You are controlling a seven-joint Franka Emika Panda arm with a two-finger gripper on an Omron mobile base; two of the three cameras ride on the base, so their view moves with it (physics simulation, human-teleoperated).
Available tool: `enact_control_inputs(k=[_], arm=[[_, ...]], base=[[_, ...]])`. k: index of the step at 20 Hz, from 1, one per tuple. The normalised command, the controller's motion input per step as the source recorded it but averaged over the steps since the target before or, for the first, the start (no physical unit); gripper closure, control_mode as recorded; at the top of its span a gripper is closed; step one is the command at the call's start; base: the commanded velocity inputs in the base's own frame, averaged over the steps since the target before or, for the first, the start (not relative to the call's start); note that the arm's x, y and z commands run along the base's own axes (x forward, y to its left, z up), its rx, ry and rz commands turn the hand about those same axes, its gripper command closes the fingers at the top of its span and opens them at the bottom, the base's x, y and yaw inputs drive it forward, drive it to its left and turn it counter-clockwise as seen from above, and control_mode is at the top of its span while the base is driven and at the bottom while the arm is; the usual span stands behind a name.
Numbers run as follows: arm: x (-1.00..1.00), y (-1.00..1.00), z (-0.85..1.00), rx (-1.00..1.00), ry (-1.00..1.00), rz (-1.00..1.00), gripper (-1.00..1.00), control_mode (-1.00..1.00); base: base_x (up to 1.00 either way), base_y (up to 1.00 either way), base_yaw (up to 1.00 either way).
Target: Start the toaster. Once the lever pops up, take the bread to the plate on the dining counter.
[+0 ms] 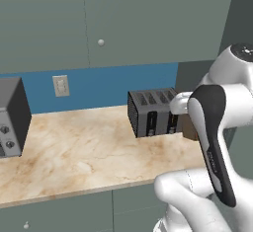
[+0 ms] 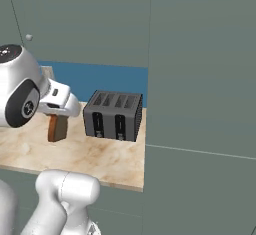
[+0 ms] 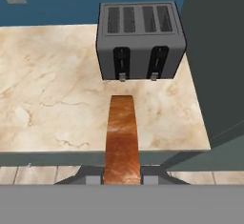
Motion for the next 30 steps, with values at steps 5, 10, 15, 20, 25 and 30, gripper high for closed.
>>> enact_control_inputs(k=[5, 10, 15, 20, 25, 30], arm=[[-0.04, -0.2, 0.0, 0.0, 0.08, 0.0, 1.0, -1.0], [0.0, 0.0, 0.0, 0.0, 0.07, 0.0, 1.0, -1.0], [0.0, 0.0, 0.0, 0.0, 0.08, 0.0, 1.0, -1.0], [0.0, 0.0, 0.0, 0.0, 0.02, 0.0, 1.0, 1.0], [0.0, 0.0, 0.0, 0.0, 0.0, 0.0, 1.0, 1.0], [0.0, 0.0, 0.0, 0.0, 0.0, 0.0, 1.0, 1.0]], base=[[0.0, 0.0, 0.0], [0.0, 0.0, 0.0], [0.0, 0.0, 0.0], [-0.14, 0.0, 0.0], [-0.78, 0.0, 0.01], [-0.9, 0.08, 0.07]])
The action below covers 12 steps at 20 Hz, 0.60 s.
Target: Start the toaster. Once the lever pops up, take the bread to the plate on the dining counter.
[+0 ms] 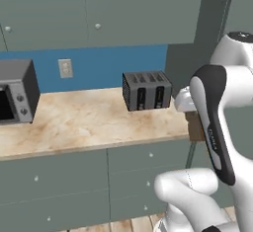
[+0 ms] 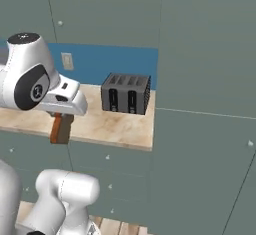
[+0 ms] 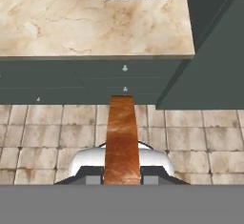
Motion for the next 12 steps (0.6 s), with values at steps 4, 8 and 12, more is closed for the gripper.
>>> enact_control_inputs(k=[4, 8, 12], arm=[[0.0, 0.0, 0.0, 0.0, 0.0, 0.0, 1.0, 1.0], [0.0, 0.0, 0.0, 0.0, 0.0, 0.0, 1.0, 1.0], [0.0, 0.0, 0.0, 0.0, 0.0, 0.0, 1.0, 1.0]], base=[[-0.45, 0.31, 0.35], [-0.01, 0.48, 0.76], [0.0, 0.39, 0.89]])
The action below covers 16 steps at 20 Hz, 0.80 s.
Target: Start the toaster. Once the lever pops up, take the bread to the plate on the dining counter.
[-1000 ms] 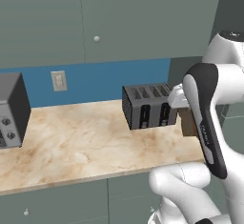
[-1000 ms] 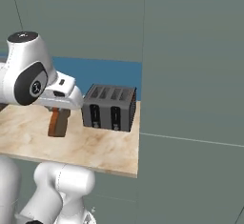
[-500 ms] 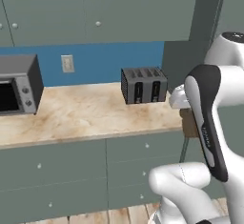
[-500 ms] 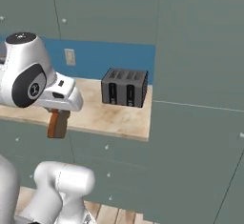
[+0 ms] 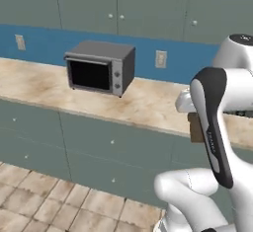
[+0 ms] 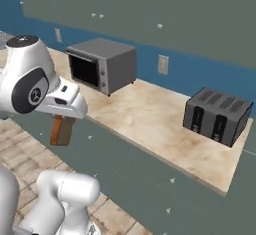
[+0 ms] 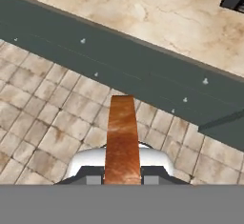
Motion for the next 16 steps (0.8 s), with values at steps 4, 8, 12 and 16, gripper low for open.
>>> enact_control_inputs(k=[4, 8, 12, 16], arm=[[0.0, 0.0, 0.0, 0.0, 0.0, 0.0, 1.0, 1.0], [0.0, 0.0, 0.0, 0.0, 0.0, 0.0, 1.0, 1.0], [0.0, 0.0, 0.0, 0.0, 0.0, 0.0, 1.0, 1.0], [0.0, 0.0, 0.0, 0.0, 0.0, 0.0, 1.0, 1.0]], base=[[0.0, 0.27, 0.9], [0.13, 0.25, 0.84], [0.25, 0.26, 0.8], [0.33, 0.17, 0.67]])
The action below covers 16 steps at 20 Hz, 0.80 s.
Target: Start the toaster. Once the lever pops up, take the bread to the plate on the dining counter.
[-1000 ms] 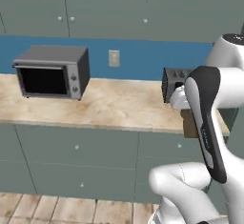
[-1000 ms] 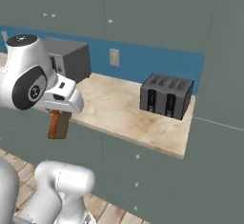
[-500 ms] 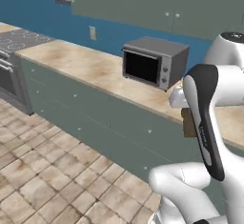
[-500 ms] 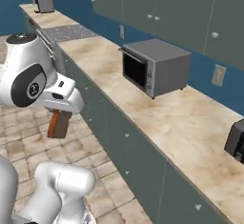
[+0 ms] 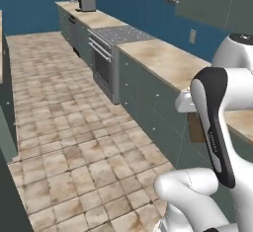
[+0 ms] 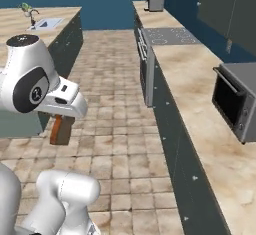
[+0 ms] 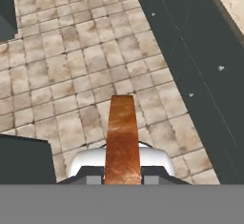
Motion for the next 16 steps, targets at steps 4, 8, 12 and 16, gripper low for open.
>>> enact_control_inputs(k=[4, 8, 12, 16], arm=[[0.0, 0.0, 0.0, 0.0, 0.0, 0.0, 1.0, 1.0], [0.0, 0.0, 0.0, 0.0, 0.0, 0.0, 1.0, 1.0], [0.0, 0.0, 0.0, 0.0, 0.0, 0.0, 1.0, 1.0], [0.0, 0.0, 0.0, 0.0, 0.0, 0.0, 1.0, 1.0]], base=[[0.42, 0.02, 0.44], [0.54, 0.0, 0.12], [0.73, 0.0, 0.07], [0.86, 0.0, 0.05]])
